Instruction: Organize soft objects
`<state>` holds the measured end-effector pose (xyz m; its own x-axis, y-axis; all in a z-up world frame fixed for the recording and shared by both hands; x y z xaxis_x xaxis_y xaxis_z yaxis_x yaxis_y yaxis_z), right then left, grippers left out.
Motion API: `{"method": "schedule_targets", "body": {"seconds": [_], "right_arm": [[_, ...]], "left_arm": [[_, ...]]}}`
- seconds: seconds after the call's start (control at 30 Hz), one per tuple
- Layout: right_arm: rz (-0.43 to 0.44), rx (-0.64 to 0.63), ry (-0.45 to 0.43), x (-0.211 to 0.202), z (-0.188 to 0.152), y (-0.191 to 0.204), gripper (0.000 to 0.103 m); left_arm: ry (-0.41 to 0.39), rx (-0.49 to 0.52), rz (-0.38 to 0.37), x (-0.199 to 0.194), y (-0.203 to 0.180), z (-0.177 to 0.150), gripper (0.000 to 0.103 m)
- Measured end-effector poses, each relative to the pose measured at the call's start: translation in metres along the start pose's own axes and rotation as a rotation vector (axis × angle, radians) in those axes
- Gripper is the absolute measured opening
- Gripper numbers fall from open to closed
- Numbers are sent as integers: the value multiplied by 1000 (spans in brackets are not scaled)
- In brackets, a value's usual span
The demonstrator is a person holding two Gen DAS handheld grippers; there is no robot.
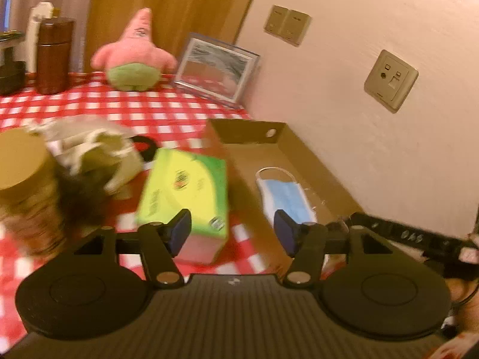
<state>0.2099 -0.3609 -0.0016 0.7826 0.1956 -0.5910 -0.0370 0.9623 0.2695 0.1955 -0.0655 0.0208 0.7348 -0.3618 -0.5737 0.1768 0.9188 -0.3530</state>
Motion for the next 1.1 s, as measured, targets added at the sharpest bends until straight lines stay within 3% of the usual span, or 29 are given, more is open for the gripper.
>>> {"method": "schedule_targets", "body": {"seconds": [0.3,0.57,1.1], "right_arm": [[92,17,-19,-49,-18,47,69],[160,-35,-2,-74,-40,96,69],[181,-140,3,-78,-50,133,69]], "left_arm": [[-43,-5,142,-74,27,-34,75],[-83,-24,229,-116,52,-48,84],[-113,-33,244,-141,75,-48,85]]}}
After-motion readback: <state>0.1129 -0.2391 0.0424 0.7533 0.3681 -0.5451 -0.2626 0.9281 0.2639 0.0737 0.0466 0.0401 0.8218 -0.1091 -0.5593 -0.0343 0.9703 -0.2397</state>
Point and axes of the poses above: each gripper's, at about its wrist camera, not at the fingertips, and x roughly the way its jaws point, y to its left, z to its top, the point moved 1 cm from there along x, roughly the way its jaws point, and after that the axes turned 4 degrees about -z, right-handed, at the moved point
